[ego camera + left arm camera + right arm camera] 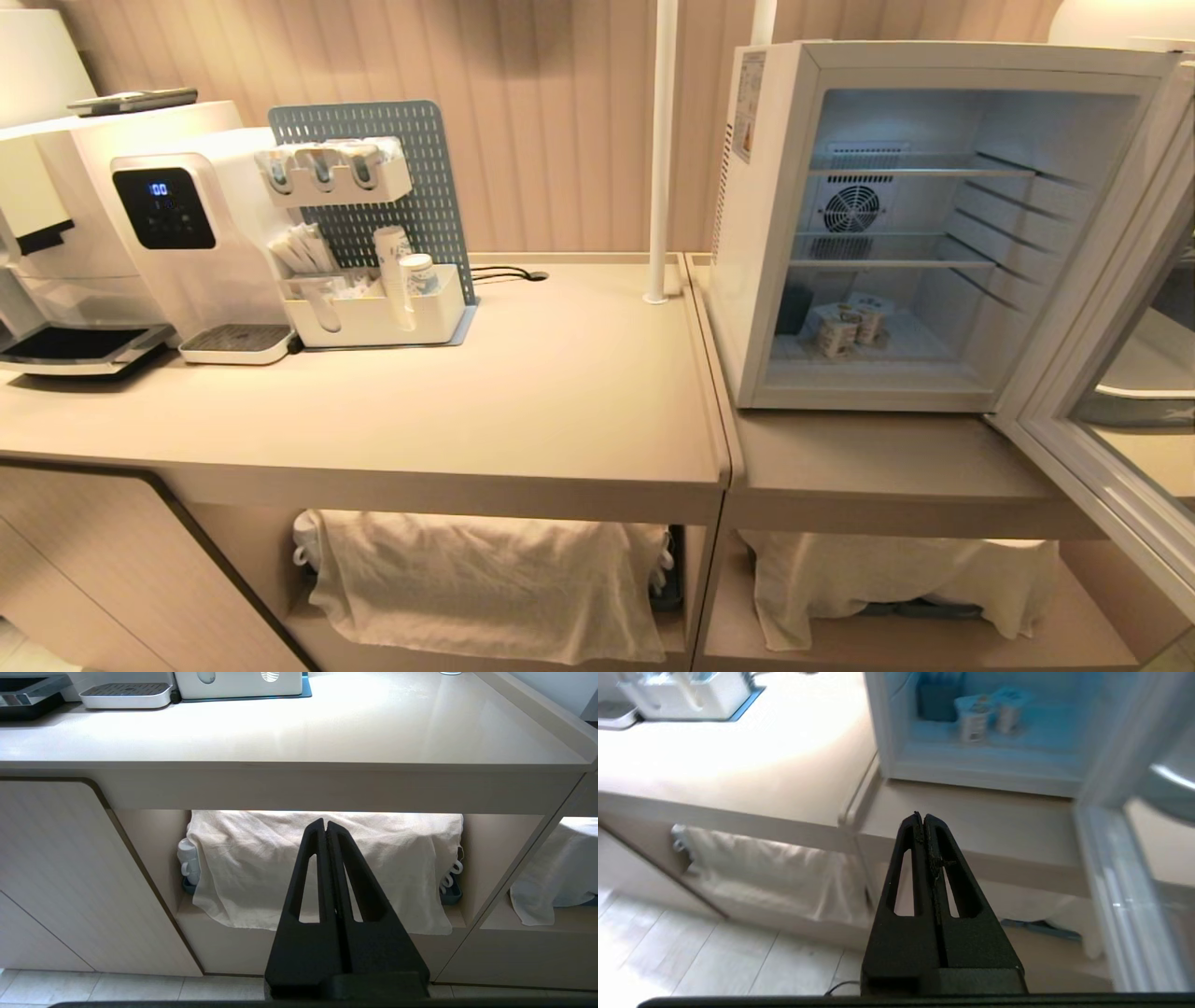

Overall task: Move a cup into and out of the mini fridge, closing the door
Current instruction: Take the yoghurt out of the freezer

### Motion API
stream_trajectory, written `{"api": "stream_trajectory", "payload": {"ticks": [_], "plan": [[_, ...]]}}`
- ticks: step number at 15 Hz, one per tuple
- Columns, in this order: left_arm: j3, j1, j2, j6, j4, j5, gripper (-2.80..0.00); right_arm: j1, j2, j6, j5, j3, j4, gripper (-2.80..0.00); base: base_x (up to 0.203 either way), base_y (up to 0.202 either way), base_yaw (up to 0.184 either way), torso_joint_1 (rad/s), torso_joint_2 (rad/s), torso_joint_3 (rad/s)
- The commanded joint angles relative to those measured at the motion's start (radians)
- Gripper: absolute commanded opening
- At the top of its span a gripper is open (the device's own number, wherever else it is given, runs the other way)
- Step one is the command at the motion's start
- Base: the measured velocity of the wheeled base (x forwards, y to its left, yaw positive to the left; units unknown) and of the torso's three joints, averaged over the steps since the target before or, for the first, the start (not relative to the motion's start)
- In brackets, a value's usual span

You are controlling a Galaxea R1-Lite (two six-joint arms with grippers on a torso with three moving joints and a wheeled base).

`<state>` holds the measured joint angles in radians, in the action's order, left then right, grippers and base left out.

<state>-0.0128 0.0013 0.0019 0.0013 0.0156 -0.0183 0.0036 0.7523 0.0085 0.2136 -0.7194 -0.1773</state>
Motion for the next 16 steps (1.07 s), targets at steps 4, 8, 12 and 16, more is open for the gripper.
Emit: {"api": "stream_trajectory", "payload": {"ticks": [4,8,12,16], "plan": [[-0.001,0.000,0.000,-0.001,0.000,0.000,-2.80,0.034,0.477,-0.002,0.073,0.178,0.600,-2.80,0.000,0.000,0.000,0.000,0.00,0.000],[0.004,0.000,0.000,-0.003,-0.010,0.000,-2.80,0.046,0.818,0.000,0.081,0.202,0.869,-2.80,0.000,0.000,0.000,0.000,0.00,0.000],[0.005,0.000,0.000,-0.009,-0.014,0.000,-2.80,0.052,1.144,-0.002,0.078,0.123,1.079,0.00,0.000,0.000,0.000,0.000,0.00,0.000],[0.005,0.000,0.000,-0.010,-0.016,0.000,-2.80,0.056,1.316,-0.002,0.047,-0.081,1.099,0.00,0.000,0.000,0.000,0.000,0.00,0.000]]}}
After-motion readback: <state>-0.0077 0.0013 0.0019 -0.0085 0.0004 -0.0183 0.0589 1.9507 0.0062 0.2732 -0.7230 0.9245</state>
